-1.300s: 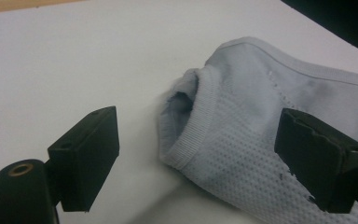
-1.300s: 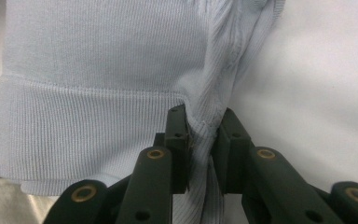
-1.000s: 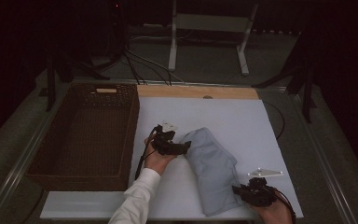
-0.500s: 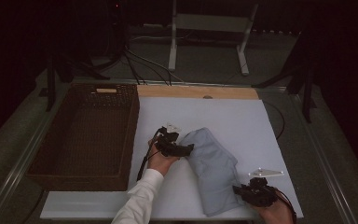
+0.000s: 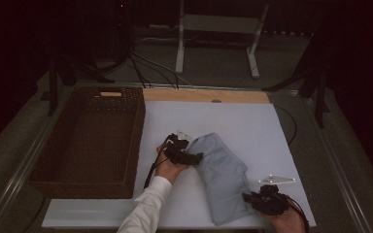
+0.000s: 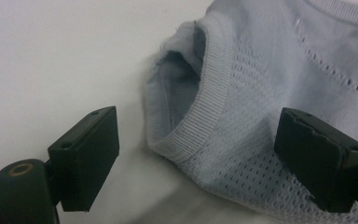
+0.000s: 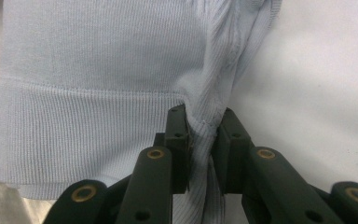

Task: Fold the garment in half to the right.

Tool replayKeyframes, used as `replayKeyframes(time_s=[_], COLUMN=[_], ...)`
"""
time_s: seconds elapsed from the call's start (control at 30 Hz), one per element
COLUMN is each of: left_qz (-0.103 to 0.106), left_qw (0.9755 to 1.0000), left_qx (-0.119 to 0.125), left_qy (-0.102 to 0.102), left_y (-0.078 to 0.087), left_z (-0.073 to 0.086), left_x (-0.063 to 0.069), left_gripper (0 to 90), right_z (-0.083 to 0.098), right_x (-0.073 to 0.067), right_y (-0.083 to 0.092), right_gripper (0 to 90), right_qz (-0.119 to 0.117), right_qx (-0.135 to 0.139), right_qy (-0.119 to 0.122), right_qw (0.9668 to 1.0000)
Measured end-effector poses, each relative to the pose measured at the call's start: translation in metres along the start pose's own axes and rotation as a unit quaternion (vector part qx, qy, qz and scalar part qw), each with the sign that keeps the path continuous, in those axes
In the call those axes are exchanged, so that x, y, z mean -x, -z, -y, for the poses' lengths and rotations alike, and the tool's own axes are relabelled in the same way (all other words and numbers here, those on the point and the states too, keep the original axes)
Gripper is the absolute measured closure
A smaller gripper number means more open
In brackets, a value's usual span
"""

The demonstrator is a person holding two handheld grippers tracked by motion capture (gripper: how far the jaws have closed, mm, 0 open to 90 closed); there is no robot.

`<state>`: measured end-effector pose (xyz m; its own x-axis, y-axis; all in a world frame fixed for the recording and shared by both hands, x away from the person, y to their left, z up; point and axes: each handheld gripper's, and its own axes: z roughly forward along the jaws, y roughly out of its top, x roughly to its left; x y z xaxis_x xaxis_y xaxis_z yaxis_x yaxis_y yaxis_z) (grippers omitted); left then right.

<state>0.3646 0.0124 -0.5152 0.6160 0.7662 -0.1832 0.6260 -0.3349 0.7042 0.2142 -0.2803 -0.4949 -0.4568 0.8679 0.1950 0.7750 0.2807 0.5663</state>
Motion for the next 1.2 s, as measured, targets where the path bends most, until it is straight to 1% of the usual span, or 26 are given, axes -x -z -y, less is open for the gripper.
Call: replayKeyframes(time_s=[0.23, 0.33, 0.4, 0.43, 0.47, 0.57, 0.6, 0.63, 0.67, 0.7, 0.73, 0.77, 0.8, 0.87, 1.03, 1.1, 1.2], left_qz=[-0.012, -0.023, -0.029, -0.036, -0.039, -0.03, -0.025, -0.022, -0.015, -0.005, -0.005, -0.002, 0.002, 0.002, -0.005, -0.009, -0.014], left_qw=[0.9994, 0.9988, 0.9981, 0.9974, 0.9969, 0.9971, 0.9972, 0.9972, 0.9976, 0.9976, 0.9976, 0.9976, 0.9981, 0.9985, 0.9991, 0.9992, 0.9993], left_qx=[-0.025, -0.029, -0.032, -0.036, -0.037, -0.041, -0.043, -0.045, -0.047, -0.05, -0.05, -0.05, -0.046, -0.042, -0.031, -0.029, -0.025], left_qy=[-0.021, -0.034, -0.043, -0.052, -0.057, -0.057, -0.056, -0.055, -0.05, -0.047, -0.048, -0.047, -0.04, -0.034, -0.026, -0.028, -0.024], left_y=[-0.009, -0.01, -0.01, -0.01, -0.009, -0.007, -0.006, -0.006, -0.005, -0.005, -0.006, -0.005, -0.004, -0.002, 0.007, 0.009, 0.012], left_z=[0.005, 0.006, 0.006, 0.006, 0.006, 0.005, 0.005, 0.004, 0.004, 0.003, 0.002, 0.002, 0.0, -0.002, -0.008, -0.011, -0.014], left_x=[0.007, 0.011, 0.015, 0.018, 0.02, 0.023, 0.024, 0.024, 0.024, 0.024, 0.025, 0.025, 0.023, 0.02, 0.012, 0.01, 0.007], left_gripper=[18.0, 18.9, 22.3, 24.5, 28.0, 43.4, 50.2, 59.1, 65.3, 73.3, 78.3, 80.0, 81.2, 82.4, 83.2, 83.4, 83.4], right_z=[0.0, 0.0, 0.0, 0.0, 0.0, 0.0, 0.0, 0.0, 0.0, 0.0, 0.0, 0.0, 0.0, 0.0, 0.0, 0.0, -0.001], right_x=[0.0, 0.0, 0.0, -0.001, -0.001, -0.001, -0.001, -0.002, -0.002, -0.002, -0.002, -0.002, -0.002, -0.002, -0.002, -0.003, -0.003], right_y=[0.0, 0.001, 0.0, 0.0, 0.001, 0.0, 0.0, 0.0, 0.0, 0.0, 0.0, 0.0, 0.0, 0.0, 0.001, 0.001, 0.001], right_gripper=[77.5, 77.5, 77.5, 77.5, 77.5, 77.5, 77.6, 77.6, 77.5, 77.5, 77.6, 77.6, 77.6, 77.6, 78.0, 78.1, 78.3], right_qz=[0.0, 0.0, 0.0, 0.001, 0.001, 0.002, 0.002, 0.002, 0.002, 0.002, 0.002, 0.003, 0.003, 0.001, -0.004, -0.005, -0.009], right_qx=[0.001, 0.001, 0.001, 0.001, 0.001, 0.001, 0.001, 0.001, 0.001, 0.0, 0.001, 0.001, 0.001, 0.001, 0.002, 0.002, 0.001], right_qy=[0.001, 0.001, 0.001, 0.002, 0.002, 0.003, 0.004, 0.005, 0.005, 0.006, 0.006, 0.007, 0.007, 0.007, 0.007, 0.006, 0.002], right_qw=[1.0, 1.0, 1.0, 1.0, 1.0, 1.0, 1.0, 1.0, 1.0, 1.0, 1.0, 1.0, 1.0, 1.0, 1.0, 1.0, 1.0])
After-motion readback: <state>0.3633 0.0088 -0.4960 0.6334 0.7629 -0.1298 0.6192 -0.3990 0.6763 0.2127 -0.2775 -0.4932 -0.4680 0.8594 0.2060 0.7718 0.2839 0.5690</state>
